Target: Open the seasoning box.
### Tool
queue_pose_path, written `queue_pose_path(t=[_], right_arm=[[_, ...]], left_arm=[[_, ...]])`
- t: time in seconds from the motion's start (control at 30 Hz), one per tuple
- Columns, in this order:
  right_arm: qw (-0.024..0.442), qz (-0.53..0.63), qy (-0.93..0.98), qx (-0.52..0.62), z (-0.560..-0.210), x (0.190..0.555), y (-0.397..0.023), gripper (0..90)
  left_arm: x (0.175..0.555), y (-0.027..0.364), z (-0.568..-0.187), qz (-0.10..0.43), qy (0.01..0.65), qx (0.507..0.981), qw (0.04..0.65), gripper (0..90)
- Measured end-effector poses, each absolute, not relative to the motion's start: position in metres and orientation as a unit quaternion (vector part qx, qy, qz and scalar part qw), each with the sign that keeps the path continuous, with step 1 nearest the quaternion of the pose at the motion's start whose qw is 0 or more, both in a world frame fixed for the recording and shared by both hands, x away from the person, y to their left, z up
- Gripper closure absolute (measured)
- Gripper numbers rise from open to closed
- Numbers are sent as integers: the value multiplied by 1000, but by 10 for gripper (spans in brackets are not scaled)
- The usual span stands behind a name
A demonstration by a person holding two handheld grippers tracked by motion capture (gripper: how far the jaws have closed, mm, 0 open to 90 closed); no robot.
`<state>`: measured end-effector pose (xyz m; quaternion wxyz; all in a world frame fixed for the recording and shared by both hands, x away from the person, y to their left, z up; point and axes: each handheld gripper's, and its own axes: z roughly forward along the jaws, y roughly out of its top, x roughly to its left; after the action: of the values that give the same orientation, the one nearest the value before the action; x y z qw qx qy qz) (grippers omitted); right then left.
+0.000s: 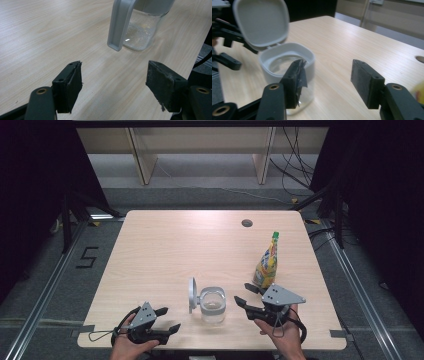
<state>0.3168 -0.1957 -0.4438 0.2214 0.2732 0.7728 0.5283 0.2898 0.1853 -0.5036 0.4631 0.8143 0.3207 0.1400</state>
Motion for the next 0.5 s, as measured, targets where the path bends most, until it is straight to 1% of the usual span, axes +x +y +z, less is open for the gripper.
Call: queue_pose_path(t=[0.03,0.07,0.1,0.13,0.17,0.23,0.3,0.5], right_arm=[[217,524,771,288,-445,316,-198,436],[228,519,772,287,-445,317,-202,426],[228,519,772,287,-445,317,-202,426],[216,522,767,305,-447,317,-206,414],[223,522,765,305,-448,319,-209,405],[218,525,761,314,-449,318,-211,397],[235,520,756,322,-452,320,-220,382],[234,509,749,354,-456,321,-230,361]], left_arm=[[288,183,-504,131,335,802,476,280],[288,184,-504,136,336,802,475,280],[288,184,-504,136,336,802,475,280],[289,185,-503,140,325,808,472,279],[288,184,-503,133,338,799,480,278],[289,186,-502,139,332,805,472,276],[289,185,-502,142,327,803,478,273],[288,184,-501,142,328,800,481,271]])
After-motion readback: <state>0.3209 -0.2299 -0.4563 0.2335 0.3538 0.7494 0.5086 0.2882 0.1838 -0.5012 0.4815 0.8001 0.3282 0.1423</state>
